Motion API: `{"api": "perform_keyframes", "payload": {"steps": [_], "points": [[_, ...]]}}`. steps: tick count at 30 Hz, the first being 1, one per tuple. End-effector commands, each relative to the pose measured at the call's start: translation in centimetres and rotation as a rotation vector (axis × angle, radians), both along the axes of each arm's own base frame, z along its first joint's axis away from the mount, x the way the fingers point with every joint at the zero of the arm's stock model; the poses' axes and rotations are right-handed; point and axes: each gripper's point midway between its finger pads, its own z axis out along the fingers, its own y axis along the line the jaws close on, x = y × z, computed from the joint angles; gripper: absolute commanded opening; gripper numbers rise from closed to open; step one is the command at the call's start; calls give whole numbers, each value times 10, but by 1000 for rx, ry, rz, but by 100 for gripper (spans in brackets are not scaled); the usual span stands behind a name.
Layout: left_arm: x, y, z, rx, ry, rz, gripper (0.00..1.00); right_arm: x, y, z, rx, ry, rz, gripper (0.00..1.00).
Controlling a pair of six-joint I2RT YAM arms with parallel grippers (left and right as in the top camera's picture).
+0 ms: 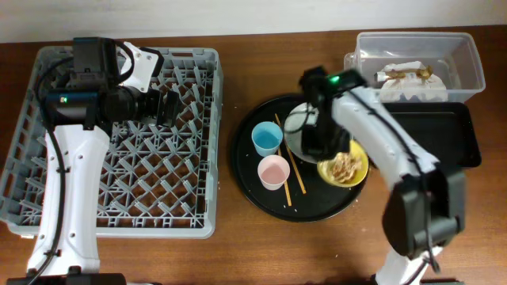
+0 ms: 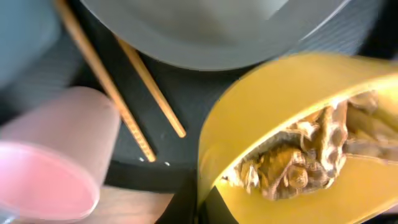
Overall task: Sort waste into correct bins and load items into the dishwasher rack
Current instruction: 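Grasp the yellow bowl of food scraps with the right gripper, then tip the yellow bowl to dump scraps onto the black rectangular tray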
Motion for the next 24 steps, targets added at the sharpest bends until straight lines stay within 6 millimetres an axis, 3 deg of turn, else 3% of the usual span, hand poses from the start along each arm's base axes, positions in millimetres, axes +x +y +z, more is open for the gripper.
{"api": "perform_keyframes", "payload": {"steps": [1, 4, 5, 7, 9, 12, 15, 21, 24], "points": [[3, -3, 5, -2, -17, -20, 100, 16, -34, 64, 57, -189, 41, 4], [3, -3, 5, -2, -17, -19, 100, 32, -90, 86, 128, -303, -8, 4], [3, -3, 5, -2, -17, -20, 100, 42, -104, 87, 171, -348, 15, 4], [3, -3, 5, -2, -17, -19, 100, 54, -151, 86, 153, -416, -10, 4], [3, -3, 6, -3, -17, -20, 100, 60, -178, 84, 148, -451, -53, 4], [3, -3, 6, -3, -17, -20, 100, 85, -187, 96, 345, -639, 8, 4], [3, -3, 6, -3, -17, -20, 100, 95, -198, 93, 450, -735, 6, 4], [3, -3, 6, -3, -17, -20, 100, 81, -227, 58, 746, -954, -116, 4], [3, -3, 6, -3, -17, -20, 100, 67, -237, 63, 877, -1066, -144, 4]]}}
